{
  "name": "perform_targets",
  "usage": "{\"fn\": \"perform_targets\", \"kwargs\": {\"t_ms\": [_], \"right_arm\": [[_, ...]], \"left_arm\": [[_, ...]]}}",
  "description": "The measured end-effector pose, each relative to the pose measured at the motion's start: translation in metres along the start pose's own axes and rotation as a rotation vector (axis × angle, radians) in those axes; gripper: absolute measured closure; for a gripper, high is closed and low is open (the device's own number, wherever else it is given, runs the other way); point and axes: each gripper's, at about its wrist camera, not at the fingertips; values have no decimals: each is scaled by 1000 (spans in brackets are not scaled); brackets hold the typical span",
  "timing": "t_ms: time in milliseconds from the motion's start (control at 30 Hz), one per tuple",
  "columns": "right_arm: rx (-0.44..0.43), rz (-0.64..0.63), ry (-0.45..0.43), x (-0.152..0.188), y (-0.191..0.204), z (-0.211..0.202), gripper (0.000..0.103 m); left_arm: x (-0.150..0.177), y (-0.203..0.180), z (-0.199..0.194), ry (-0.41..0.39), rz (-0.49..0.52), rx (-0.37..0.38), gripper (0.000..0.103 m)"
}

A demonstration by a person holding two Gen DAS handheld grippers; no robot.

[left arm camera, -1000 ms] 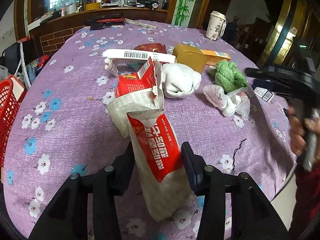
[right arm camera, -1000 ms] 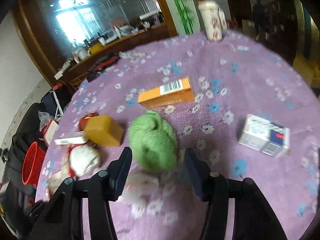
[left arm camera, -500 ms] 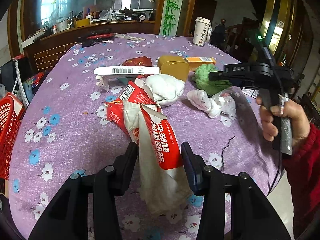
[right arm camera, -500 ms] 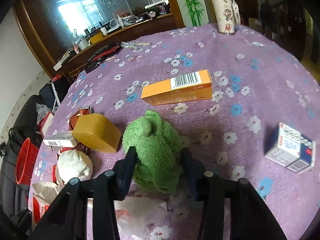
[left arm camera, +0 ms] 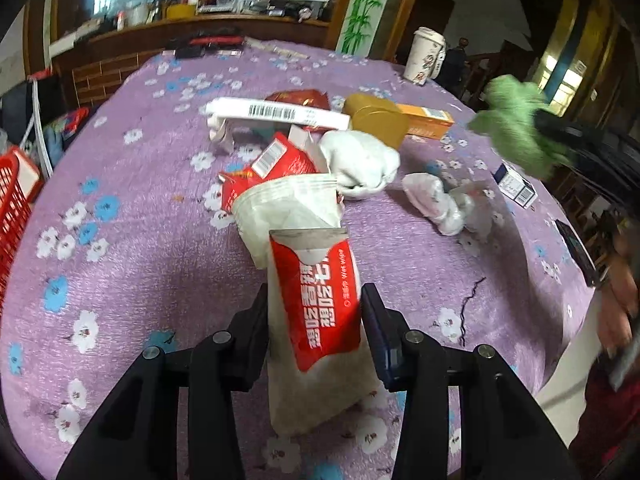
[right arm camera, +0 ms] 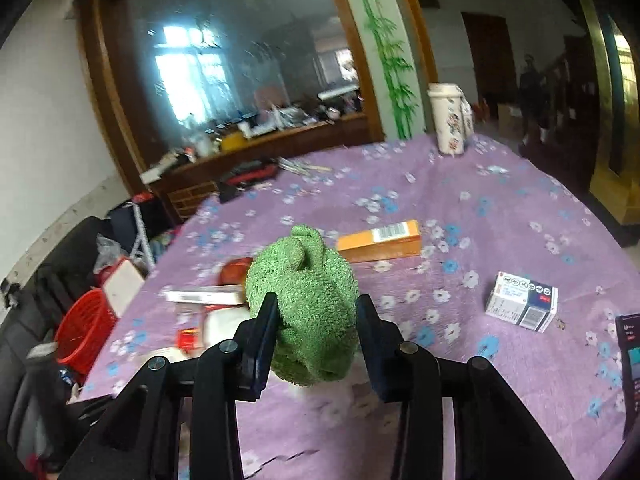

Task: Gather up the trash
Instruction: 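Carry the snack bag and green towel over to the red mesh basket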

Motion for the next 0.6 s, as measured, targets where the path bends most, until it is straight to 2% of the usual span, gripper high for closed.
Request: {"fn": "perform_targets", "kwargs": {"t_ms": [100,333,467,600], "right_arm": [[-28,-20,-7,8,15,-9,61],[-72,-34,6,26,35,-15,61],[-89,-36,3,30,43,-18,61],[-101,-53,1,31,54,-19,61]], "left_arm": [[0,0,3,11,-8,0,63],[9,-1,-17,-30,19,11,65],[9,2,-36,-89,25,15,65],[5,8,-51,-146,25,-14,65]]}}
Point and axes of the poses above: each gripper's, at about its wrist camera, not at the fingertips, and z roughly the way its jaws point, y to its left, x to its underside, and after that the axes turned 10 degrees about -z, right-handed
